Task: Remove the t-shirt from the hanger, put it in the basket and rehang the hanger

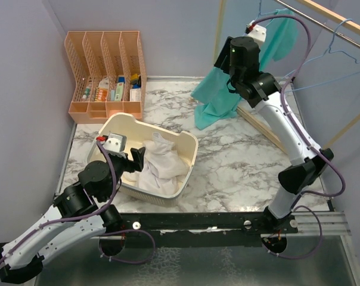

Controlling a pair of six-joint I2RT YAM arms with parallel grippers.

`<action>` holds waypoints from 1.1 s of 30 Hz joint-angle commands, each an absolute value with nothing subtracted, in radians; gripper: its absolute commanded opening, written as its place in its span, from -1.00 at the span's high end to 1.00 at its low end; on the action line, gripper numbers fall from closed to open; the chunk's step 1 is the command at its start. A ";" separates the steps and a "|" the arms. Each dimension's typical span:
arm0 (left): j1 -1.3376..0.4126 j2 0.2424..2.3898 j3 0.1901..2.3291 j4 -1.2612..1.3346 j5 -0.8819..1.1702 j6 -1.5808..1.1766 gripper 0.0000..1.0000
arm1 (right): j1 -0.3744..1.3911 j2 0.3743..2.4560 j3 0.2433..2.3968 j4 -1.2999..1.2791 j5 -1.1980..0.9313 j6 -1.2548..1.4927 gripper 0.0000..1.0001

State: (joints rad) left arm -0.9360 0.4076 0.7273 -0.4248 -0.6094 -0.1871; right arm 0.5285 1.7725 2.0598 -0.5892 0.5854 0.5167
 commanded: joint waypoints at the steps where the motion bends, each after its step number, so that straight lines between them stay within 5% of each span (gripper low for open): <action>1: -0.933 0.429 0.719 -0.387 -0.570 -0.187 -0.50 | 0.530 1.669 1.995 -0.526 0.723 0.417 -0.17; 23: -0.933 0.442 0.717 -0.385 -0.546 -0.185 -0.50 | 0.513 1.694 2.036 -0.538 0.668 0.351 -0.04; 33: -0.933 0.439 0.718 -0.384 -0.552 -0.184 -0.50 | 0.512 1.676 2.014 -0.436 0.534 0.413 -0.18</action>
State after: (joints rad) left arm -0.9360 0.4442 0.7269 -0.4118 -0.5652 -0.1864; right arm 0.5171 1.6852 1.9923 -0.4904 0.6086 0.3744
